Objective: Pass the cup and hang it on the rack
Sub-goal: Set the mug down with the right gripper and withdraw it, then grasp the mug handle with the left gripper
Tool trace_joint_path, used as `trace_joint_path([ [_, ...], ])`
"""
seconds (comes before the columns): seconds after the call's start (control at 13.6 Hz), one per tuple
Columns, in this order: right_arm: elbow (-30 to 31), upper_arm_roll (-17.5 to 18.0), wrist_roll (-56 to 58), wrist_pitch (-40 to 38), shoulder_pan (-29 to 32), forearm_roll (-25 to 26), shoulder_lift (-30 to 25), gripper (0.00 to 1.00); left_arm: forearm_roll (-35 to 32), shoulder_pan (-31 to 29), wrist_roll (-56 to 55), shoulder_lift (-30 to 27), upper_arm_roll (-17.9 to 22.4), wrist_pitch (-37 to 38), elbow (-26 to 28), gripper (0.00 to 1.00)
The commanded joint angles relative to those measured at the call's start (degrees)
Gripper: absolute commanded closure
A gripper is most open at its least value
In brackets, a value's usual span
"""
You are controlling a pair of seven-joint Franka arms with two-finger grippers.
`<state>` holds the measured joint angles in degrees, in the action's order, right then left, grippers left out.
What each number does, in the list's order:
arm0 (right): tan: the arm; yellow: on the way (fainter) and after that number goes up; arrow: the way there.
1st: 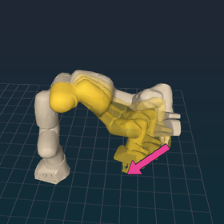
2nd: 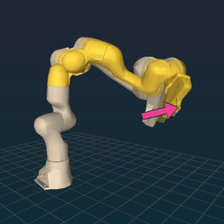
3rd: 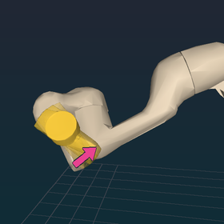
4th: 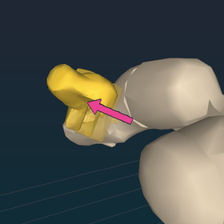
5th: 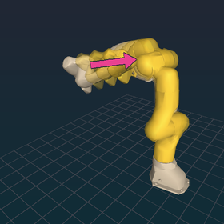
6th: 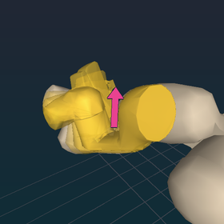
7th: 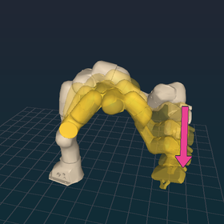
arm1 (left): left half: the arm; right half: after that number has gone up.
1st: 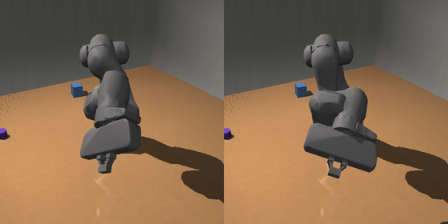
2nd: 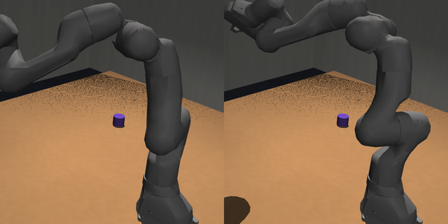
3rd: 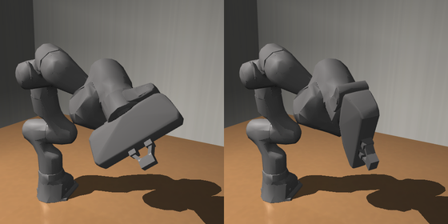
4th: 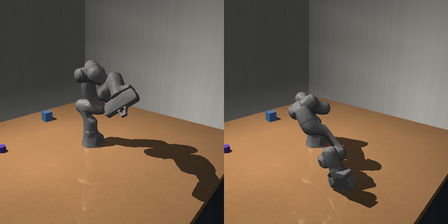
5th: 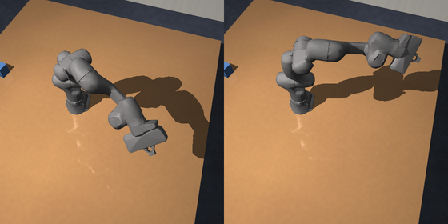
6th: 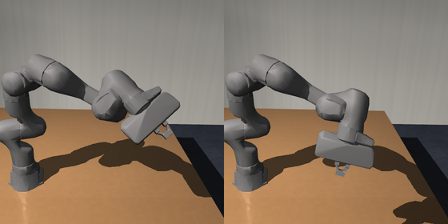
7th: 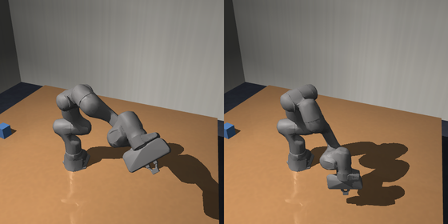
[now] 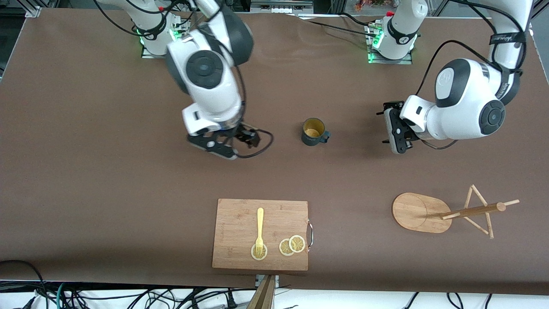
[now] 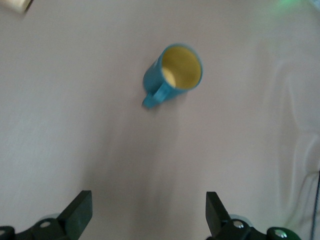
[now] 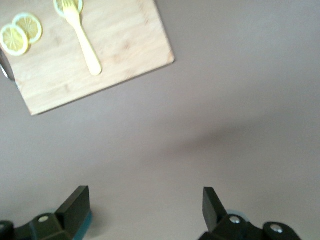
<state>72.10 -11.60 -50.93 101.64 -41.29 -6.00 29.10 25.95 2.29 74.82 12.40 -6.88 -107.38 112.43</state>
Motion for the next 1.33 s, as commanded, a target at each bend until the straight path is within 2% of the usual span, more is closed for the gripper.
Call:
trace_joint_path([
  [0.0, 4.5, -2.5, 9.6, -2.4, 3.1, -2.8, -6.0, 0.0, 9.8, -0.1, 11.5, -0.5, -0.3, -4.2, 4.0, 0.0],
  [0.22, 5.0, -6.8, 20.1, -7.8, 4.6, -3.4, -9.2, 0.0, 17.8, 0.1, 23.1, 1.1, -0.4, -7.3, 7.1, 0.0],
  [0.52, 9.6, -12.8, 31.0, -10.6, 4.6, -3.4, -15.0, 0.0, 39.3, 0.7, 44.7, 2.7, -2.0, -15.8, 17.1, 0.0],
  [0.74, 13.7, -17.0, 38.8, -12.1, 4.6, -3.2, -19.5, 0.0, 53.9, 0.0, 66.2, 11.9, -2.0, -14.6, 17.3, 0.0],
  [0.81, 14.1, -18.1, 40.4, -12.5, 4.5, -3.1, -20.0, 0.0, 56.8, 0.0, 70.4, 14.1, -2.0, -13.4, 16.8, 0.0],
  [1.03, 14.7, -20.6, 45.5, -13.5, 4.5, -2.6, -21.0, 0.0, 57.5, -0.2, 71.5, 15.4, -2.0, -13.2, 15.2, 0.0],
  [1.25, 15.2, -22.1, 50.4, -14.0, 4.6, -2.2, -21.7, 0.0, 57.9, 0.6, 72.9, 19.5, -2.1, -11.0, 12.3, 0.0],
])
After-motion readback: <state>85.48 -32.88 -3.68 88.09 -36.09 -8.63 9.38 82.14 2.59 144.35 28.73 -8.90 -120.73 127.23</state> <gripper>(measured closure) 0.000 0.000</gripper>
